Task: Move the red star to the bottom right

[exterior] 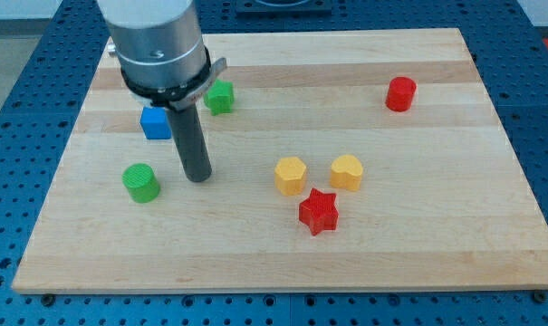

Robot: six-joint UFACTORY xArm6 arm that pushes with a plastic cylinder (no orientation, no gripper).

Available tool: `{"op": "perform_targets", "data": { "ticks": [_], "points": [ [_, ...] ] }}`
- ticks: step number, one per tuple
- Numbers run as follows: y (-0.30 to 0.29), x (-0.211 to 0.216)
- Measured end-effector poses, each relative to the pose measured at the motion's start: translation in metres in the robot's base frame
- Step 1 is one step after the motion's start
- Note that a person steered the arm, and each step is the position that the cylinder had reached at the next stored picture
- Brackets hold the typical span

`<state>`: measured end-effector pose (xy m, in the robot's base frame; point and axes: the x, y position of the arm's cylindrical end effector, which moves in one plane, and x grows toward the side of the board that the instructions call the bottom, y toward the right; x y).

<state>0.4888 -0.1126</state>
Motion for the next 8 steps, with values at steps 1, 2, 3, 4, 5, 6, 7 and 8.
{"op": "perform_targets", "data": {
  "ticks": [1,2,3,4,5,6,7,8],
  "points": [
    [0.010,0.022],
    [0.032,0.043],
    [0.055,0.052],
    [0.078,0.052],
    [0.109,0.053],
    [0.141,0.055],
    [0.174,0.062],
    [0.203,0.065]
  ]
}}
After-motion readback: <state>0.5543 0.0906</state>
